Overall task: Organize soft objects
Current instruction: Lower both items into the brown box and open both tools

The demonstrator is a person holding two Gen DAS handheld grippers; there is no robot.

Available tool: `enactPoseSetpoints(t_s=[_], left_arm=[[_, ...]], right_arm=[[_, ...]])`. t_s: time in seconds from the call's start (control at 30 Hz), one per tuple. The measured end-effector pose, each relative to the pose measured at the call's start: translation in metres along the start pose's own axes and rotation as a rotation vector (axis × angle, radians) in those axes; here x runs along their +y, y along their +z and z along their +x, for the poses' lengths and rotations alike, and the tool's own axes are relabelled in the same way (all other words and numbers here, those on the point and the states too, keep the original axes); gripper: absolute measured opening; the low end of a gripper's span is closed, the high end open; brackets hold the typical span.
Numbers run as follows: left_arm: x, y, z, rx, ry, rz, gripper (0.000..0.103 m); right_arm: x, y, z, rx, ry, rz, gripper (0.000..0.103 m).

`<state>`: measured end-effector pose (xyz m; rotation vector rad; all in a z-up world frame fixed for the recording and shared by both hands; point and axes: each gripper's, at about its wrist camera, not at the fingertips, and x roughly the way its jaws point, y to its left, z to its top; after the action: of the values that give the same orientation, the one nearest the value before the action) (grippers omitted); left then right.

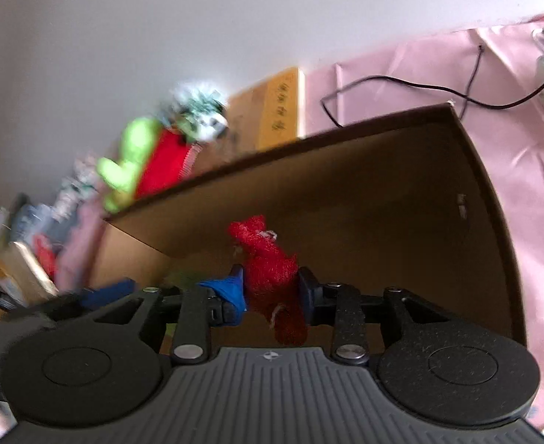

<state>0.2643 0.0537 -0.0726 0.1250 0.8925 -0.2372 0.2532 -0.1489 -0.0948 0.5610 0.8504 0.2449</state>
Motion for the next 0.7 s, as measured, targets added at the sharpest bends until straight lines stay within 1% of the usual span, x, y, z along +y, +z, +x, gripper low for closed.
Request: enactPoseSetpoints(t_s=[0.03,0.07,0.1,0.13,0.17,0.23,0.27,0.3,0.33,0.37,0.4,0.47,0.57,0.7], left_arm=[[0.001,-0.001,0.004,0.012,0.002,-0.005,0.065],[0.001,-0.002,0.004,0.006,-0.003,-0.006,0.065],[0.000,-0.003,0.002,-0.004,-0.007,-0.010,0.065],[0.000,-0.003,0.000,-0.011,-0.015,-0.022,0.065],[0.000,-0.003,-0.002,-0.016,-0.025,-0.033,0.065],[0.000,-0.005,-0.008,-0.024,-0.032,-0.059,0.065],[-0.001,-0.006,-0.012,-0.031,-0.038,-0.070,0.065],[-0.003,-0.008,-0.017,-0.041,-0.044,-0.079,0.065],[-0.003,-0.010,-0.023,-0.051,-0.047,-0.085,0.065],[-0.005,-0.011,-0.028,-0.060,-0.042,-0.086,0.065],[-0.007,-0.014,-0.034,-0.070,-0.033,-0.084,0.065],[-0.009,-0.018,-0.043,-0.090,-0.019,-0.077,0.065],[-0.012,-0.023,-0.055,-0.079,0.010,-0.086,0.065],[-0.015,-0.031,-0.073,-0.074,0.037,-0.112,0.065]], right_arm=[[0.002,-0.001,-0.001,-0.009,-0.047,-0.016,0.016],[0.005,-0.001,-0.002,-0.015,-0.058,-0.031,0.016],[0.004,-0.001,-0.005,-0.029,0.005,-0.026,0.017],[0.001,-0.001,-0.008,-0.031,0.089,0.006,0.014],[0.001,-0.002,-0.010,-0.039,0.093,0.022,0.014],[0.014,-0.005,-0.013,-0.084,-0.091,-0.072,0.017],[0.015,-0.007,-0.017,-0.114,-0.090,-0.084,0.017],[0.010,-0.006,-0.021,-0.110,-0.026,-0.041,0.017],[0.003,-0.006,-0.024,-0.088,0.045,0.026,0.017],[0.001,-0.007,-0.027,-0.081,0.062,0.063,0.017],[0.002,-0.009,-0.032,-0.094,0.048,0.067,0.017],[0.005,-0.014,-0.046,-0.140,0.053,0.052,0.017],[0.013,-0.023,-0.072,-0.197,0.072,0.042,0.017],[0.031,-0.036,-0.099,-0.281,0.072,-0.031,0.017]])
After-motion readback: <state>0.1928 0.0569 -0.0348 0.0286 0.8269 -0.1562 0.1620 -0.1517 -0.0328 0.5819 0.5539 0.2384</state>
